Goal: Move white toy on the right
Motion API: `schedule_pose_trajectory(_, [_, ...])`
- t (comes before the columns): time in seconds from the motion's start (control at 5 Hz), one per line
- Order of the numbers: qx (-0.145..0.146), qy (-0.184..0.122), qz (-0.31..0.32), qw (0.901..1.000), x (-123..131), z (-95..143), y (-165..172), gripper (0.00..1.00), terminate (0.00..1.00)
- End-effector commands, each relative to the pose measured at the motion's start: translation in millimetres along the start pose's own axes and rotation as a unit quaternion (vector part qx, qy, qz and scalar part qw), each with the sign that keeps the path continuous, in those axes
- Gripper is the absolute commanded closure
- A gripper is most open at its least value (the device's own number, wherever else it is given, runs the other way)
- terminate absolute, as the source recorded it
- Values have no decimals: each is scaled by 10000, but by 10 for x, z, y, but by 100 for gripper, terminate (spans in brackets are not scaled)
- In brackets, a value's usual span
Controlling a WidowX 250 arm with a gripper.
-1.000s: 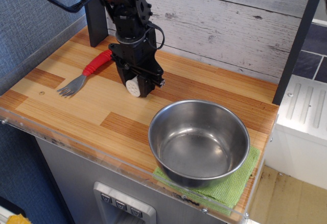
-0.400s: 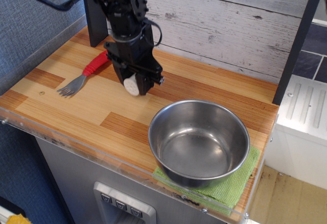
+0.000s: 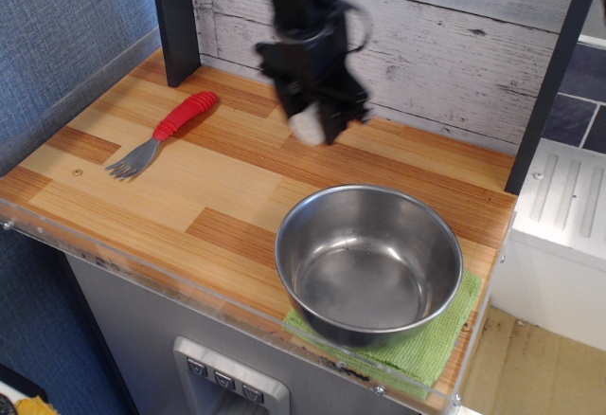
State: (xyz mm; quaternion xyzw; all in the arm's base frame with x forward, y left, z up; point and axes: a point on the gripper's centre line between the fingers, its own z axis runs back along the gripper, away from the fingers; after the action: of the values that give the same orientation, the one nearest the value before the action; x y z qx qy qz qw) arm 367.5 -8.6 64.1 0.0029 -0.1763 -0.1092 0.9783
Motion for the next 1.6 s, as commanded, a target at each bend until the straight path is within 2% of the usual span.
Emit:
schedule_pose_trajectory(0.0, [-212,-285,-482,9982,270,55,-570,100,0])
schedule_pose_trajectory(0.2, [-291,-201,-621,9974,271,-16,-738,100,0])
schedule_pose_trajectory(1.0, [-466,160,-707,9963,163,-400,-801,100,0])
schedule_pose_trajectory(1.2, [-469,232,-607,9968,179,-393,-776,0,0])
schedule_pose_trajectory(1.4, [-452,215,-594,9970,210,-331,-741,0,0])
